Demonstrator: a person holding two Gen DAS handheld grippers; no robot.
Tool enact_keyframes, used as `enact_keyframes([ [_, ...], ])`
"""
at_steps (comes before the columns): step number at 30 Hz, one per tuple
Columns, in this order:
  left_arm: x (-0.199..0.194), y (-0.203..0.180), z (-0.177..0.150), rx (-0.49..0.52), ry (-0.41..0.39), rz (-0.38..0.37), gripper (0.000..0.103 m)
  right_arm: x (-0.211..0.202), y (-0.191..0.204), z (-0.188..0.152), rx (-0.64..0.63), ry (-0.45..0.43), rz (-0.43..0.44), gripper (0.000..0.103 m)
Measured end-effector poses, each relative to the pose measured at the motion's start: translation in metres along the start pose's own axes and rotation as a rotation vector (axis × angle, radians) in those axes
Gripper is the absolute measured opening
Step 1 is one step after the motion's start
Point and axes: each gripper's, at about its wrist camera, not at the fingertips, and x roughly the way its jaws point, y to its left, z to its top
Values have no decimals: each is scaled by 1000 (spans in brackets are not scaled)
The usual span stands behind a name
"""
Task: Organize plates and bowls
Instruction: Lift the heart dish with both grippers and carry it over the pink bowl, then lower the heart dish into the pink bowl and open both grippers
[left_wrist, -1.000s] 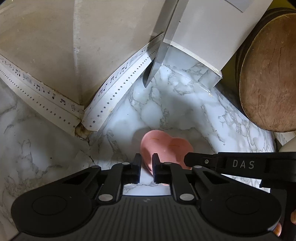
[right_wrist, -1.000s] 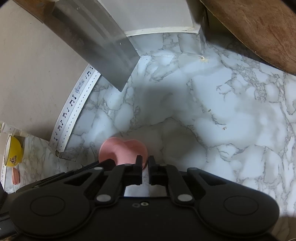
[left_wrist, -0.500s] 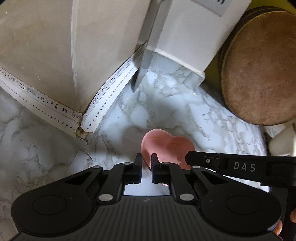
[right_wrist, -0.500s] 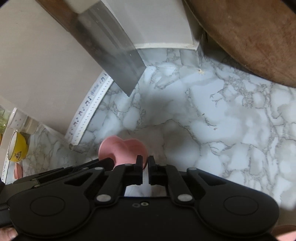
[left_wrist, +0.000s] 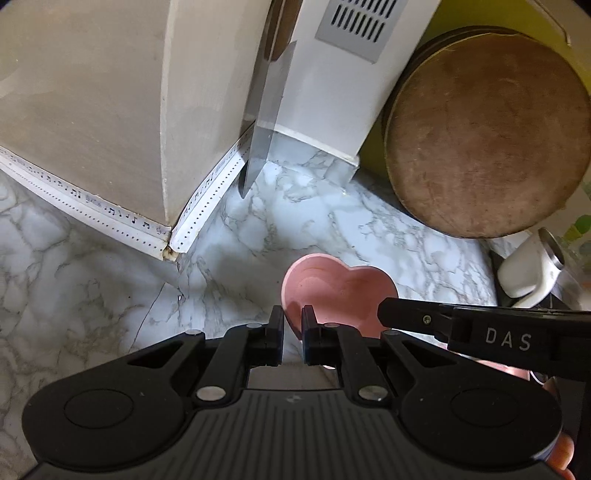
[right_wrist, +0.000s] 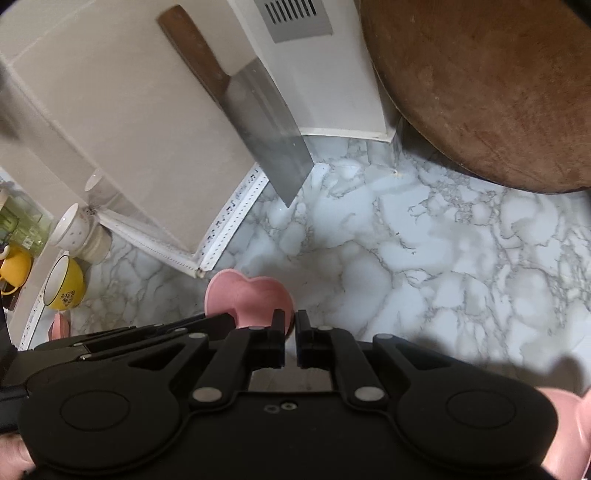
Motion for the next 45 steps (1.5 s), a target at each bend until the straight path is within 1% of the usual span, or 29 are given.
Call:
enact_keyframes([
  [10, -33, -12, -26, 33, 3, -25, 9, -29, 5, -34, 17, -7, -3, 6],
  [18, -44, -16, -47, 56, 25, -29, 9, -42, 11, -60, 26, -18, -21, 6],
  [23, -48, -19, -58, 76, 34, -33, 9, -42, 7, -73, 42, -6, -31, 6],
  [29, -45, -20, -69, 95, 60, -38, 9, -39, 3, -86, 64, 9, -42, 6],
  [36, -34, -20, -82, 119, 103, -26, 9, -32, 1, -96, 66, 32, -56, 6],
  [45, -24, -19, -88, 137, 122, 0, 9, -23, 3, -103, 50, 49, -73, 7],
])
